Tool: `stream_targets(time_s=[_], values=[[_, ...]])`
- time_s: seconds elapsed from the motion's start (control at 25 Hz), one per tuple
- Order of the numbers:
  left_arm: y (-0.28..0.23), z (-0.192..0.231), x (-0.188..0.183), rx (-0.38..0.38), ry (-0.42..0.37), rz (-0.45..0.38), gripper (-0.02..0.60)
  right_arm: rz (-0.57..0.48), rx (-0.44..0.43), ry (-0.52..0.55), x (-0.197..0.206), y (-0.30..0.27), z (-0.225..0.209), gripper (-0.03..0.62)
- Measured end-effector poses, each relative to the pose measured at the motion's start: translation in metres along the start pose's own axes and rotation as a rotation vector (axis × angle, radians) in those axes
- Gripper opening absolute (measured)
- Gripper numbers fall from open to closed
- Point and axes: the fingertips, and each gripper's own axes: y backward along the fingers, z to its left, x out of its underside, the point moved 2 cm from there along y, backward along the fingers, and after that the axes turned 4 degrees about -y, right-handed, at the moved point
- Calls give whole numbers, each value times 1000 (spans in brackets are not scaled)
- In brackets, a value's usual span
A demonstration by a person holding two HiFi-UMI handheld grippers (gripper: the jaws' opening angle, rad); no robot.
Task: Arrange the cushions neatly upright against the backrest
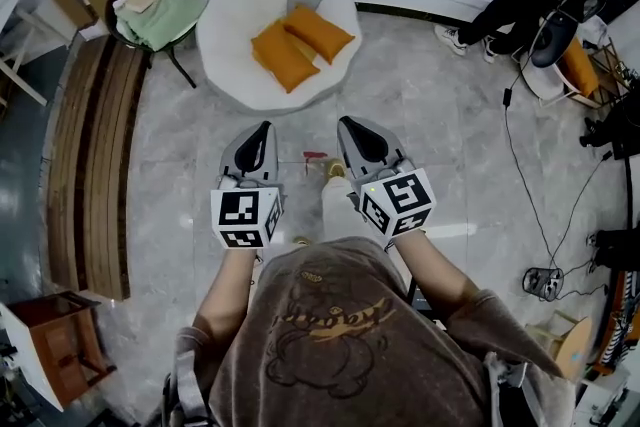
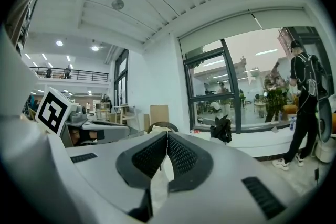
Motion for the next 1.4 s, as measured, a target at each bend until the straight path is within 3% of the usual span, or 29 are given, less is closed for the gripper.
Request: stream_targets(time_s=[0.72, 1.4], values=[[-133, 51, -33, -46, 32, 24, 5, 38, -80, -5, -32, -114, -92, 19], [-265, 73, -72, -186, 77, 27, 5, 83, -242, 13, -75, -208, -193, 18]])
